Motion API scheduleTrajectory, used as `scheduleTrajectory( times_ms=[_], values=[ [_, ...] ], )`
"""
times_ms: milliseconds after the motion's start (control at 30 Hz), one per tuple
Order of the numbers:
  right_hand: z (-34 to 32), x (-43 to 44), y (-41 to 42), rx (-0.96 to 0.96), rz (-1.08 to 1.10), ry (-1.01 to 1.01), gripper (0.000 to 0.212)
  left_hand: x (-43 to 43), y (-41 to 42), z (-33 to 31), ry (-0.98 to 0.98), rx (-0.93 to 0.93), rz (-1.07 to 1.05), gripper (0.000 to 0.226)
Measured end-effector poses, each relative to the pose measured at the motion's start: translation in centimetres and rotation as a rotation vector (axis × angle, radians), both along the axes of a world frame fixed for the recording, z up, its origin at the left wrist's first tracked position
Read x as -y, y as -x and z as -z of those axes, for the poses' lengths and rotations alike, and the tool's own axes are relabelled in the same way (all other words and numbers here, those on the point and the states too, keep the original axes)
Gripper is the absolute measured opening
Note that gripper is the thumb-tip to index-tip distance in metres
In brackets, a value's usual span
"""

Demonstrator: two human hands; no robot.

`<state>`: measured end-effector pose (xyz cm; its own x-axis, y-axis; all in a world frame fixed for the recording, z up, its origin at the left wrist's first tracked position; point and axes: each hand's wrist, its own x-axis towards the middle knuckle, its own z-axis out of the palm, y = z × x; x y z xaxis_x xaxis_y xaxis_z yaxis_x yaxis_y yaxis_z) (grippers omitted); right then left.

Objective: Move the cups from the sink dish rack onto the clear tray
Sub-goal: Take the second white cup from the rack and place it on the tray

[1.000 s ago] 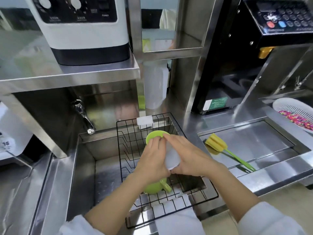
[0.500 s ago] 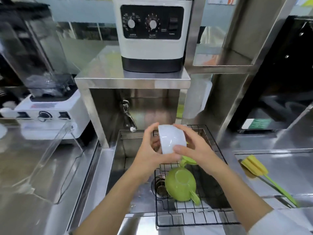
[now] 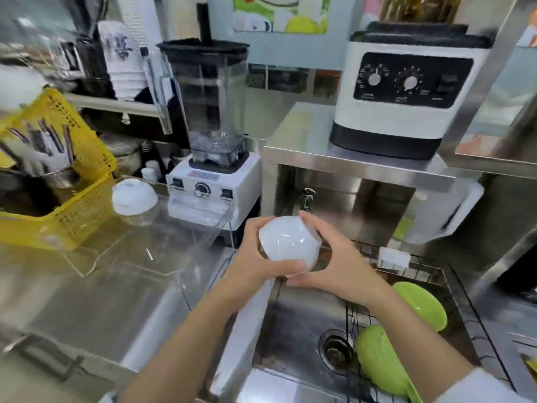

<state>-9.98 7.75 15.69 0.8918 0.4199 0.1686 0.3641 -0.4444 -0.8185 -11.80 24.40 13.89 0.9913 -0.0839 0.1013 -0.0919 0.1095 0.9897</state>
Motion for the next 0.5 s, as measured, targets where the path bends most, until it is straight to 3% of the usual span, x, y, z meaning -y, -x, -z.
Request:
scheduleTrajectory(
  times_ms=[167,333,500],
  values=[
    [-0.6,-5.8,-0.6,0.081,-0.013,-0.003,0.095,-6.9,-0.4,-1.8,-0.426,0.132,-0.075,0.082],
    [-1.5,-11.8,-1.9,0.174,-0.032,0.072,0.096,-13.2,-1.0,-2.4,-0.61,0.219,-0.129,0.084],
    [-1.6,-17.4,-3.8,0.236,-0.054,0.187,0.096,-18.2,-1.9,-2.4,-0.628,0.222,-0.12,0.071]
  ],
)
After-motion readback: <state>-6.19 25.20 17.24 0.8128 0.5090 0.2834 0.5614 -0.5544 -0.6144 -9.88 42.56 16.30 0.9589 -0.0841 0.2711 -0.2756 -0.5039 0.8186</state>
